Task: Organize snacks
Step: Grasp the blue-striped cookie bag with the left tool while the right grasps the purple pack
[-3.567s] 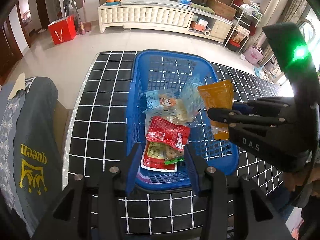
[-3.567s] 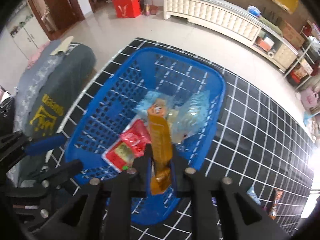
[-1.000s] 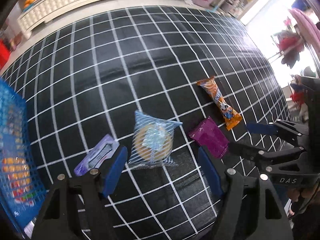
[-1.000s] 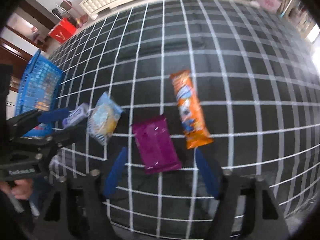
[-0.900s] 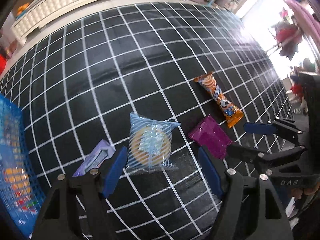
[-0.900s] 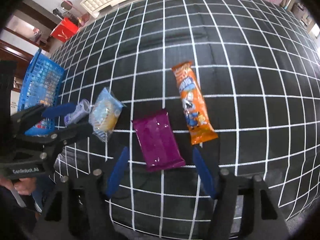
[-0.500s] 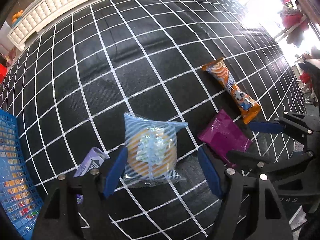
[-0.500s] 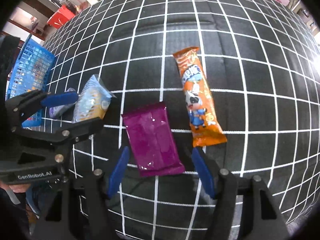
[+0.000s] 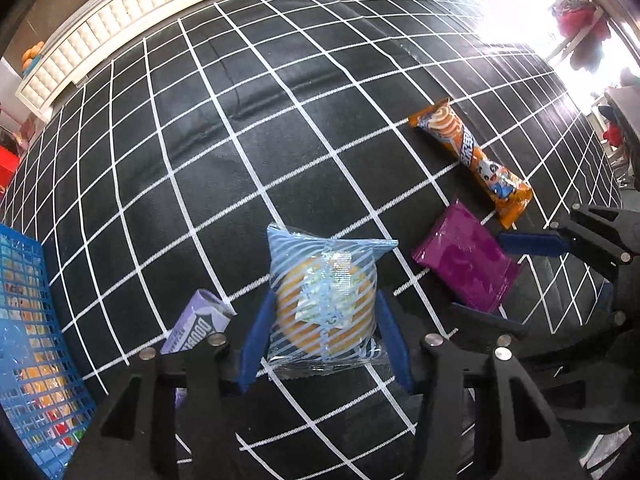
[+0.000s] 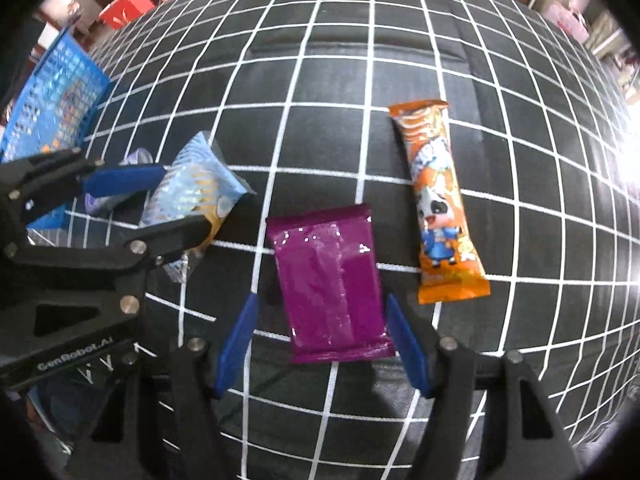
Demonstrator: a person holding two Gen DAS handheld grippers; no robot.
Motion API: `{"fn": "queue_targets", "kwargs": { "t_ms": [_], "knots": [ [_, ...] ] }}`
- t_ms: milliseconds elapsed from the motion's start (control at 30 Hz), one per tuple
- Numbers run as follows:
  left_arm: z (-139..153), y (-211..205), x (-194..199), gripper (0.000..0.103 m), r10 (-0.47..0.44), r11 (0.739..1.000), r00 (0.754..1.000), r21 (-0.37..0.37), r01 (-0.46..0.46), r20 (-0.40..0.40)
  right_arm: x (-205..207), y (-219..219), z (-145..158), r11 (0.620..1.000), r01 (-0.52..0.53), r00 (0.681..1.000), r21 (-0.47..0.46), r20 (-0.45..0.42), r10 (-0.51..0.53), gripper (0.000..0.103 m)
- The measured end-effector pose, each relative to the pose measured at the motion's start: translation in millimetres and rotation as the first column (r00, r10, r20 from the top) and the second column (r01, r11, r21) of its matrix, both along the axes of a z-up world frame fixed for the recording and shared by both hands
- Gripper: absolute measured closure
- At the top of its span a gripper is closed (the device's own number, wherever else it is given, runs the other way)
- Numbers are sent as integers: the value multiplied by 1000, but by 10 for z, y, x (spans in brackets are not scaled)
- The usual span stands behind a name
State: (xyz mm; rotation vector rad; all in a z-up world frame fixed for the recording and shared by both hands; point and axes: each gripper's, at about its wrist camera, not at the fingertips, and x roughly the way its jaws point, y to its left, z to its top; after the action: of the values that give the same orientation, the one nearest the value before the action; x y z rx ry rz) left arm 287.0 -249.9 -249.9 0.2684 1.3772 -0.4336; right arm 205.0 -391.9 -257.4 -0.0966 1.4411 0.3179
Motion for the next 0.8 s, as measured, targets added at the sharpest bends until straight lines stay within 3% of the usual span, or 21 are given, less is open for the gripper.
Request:
{"fn": "queue_targets", "kwargs": {
  "t_ms": [267, 400, 500, 633, 800],
  "knots": [
    [-78, -71, -140, 50, -12, 1000, 1000, 22, 13, -20, -127, 388, -103, 992, -58, 997, -108, 42, 63, 33],
    [-143, -74, -199, 50, -28, 999, 1000, 36, 28, -2, -200, 500, -122, 992, -69, 995, -105, 70, 77, 35],
    [-166, -90, -238, 51, -35, 999, 999, 38, 35, 3, -290, 382, -56, 992, -83, 991, -95, 98, 92, 52],
    [-173, -43, -363, 52, -14, 999, 1000, 51, 13, 25, -343, 344, -58, 995, -51, 993, -82, 102, 59, 52],
    [41, 125, -535, 52, 22, 1000, 999, -7, -22, 49, -382, 212, 15, 996, -9, 996, -89, 89, 16, 52]
  ]
}}
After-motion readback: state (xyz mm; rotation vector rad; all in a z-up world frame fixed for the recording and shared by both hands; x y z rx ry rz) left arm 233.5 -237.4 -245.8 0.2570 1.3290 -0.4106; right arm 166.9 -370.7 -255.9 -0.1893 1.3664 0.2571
